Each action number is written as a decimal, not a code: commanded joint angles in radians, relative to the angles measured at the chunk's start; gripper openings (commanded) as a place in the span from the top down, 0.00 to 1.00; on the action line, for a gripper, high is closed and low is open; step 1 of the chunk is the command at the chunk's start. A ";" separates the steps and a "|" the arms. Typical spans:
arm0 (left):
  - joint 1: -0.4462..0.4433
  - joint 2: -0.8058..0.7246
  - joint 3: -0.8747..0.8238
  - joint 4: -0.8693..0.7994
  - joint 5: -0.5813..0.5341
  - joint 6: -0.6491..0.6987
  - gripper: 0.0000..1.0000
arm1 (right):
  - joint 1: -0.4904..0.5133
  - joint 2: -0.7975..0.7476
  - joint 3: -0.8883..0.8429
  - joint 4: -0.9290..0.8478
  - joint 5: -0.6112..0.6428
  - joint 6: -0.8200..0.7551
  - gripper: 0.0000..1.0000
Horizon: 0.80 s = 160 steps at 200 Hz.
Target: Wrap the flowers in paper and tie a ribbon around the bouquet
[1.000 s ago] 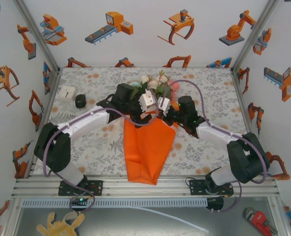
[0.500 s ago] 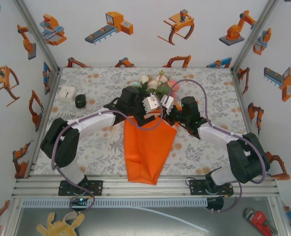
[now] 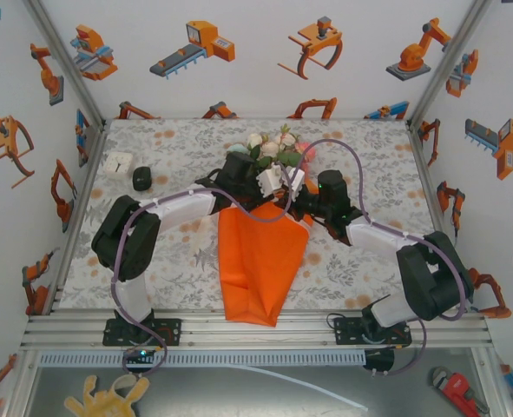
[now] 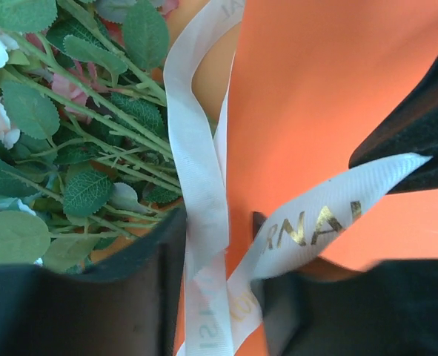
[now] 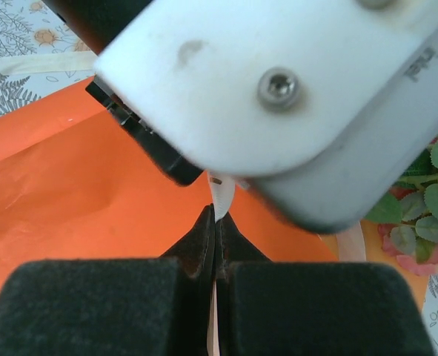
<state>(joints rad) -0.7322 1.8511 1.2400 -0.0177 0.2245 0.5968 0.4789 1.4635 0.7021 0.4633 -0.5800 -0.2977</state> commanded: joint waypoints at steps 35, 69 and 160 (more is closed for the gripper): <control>0.025 -0.025 0.043 -0.107 0.068 -0.027 1.00 | 0.003 0.012 0.024 0.057 0.061 0.000 1.00; 0.045 -0.061 0.102 -0.264 0.190 -0.036 1.00 | 0.003 0.064 0.058 0.059 0.196 -0.064 1.00; 0.098 -0.035 0.189 -0.337 0.306 -0.203 1.00 | 0.004 -0.050 0.040 -0.023 0.128 0.161 0.67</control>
<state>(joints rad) -0.6407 1.8313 1.3926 -0.3271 0.4686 0.4500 0.4801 1.5444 0.8005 0.5133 -0.3405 -0.2489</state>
